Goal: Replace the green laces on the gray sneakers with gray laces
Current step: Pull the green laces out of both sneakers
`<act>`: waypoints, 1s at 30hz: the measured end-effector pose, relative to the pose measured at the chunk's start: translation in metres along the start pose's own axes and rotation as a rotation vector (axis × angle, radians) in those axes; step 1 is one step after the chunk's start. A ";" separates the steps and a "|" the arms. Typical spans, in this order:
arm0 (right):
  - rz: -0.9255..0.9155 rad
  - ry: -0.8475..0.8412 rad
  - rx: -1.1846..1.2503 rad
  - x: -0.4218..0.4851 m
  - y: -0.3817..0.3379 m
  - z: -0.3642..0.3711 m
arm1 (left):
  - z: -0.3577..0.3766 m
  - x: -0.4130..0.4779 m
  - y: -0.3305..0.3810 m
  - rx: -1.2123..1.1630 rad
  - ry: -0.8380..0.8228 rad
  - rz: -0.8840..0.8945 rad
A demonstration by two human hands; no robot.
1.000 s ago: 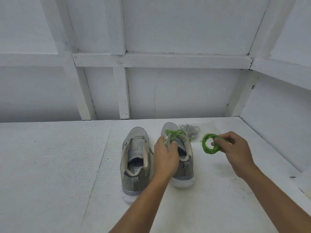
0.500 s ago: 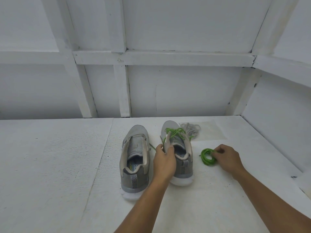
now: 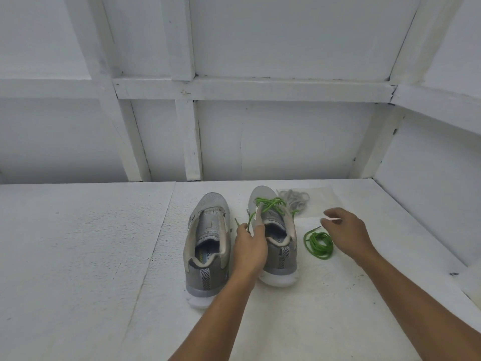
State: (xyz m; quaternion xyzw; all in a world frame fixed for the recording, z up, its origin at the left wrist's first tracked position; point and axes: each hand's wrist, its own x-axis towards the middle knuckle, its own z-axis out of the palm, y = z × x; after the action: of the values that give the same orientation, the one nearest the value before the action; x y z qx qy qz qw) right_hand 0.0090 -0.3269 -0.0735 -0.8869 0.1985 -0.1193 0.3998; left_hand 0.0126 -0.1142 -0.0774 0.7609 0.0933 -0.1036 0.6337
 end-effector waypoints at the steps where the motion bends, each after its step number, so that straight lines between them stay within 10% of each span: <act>1: -0.023 -0.023 0.055 -0.002 -0.009 0.002 | 0.000 0.002 0.001 0.004 0.003 0.006; 9: -0.037 -0.336 0.241 -0.015 -0.031 0.041 | 0.004 0.006 0.004 -0.026 -0.009 -0.010; 30: -0.077 -0.295 0.263 -0.044 -0.031 0.043 | -0.002 -0.013 -0.020 -0.050 -0.040 0.041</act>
State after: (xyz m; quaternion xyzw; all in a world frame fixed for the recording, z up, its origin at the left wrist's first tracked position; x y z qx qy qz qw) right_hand -0.0059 -0.2602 -0.0801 -0.8418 0.0862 -0.0282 0.5321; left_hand -0.0053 -0.1088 -0.0928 0.7442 0.0676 -0.1036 0.6564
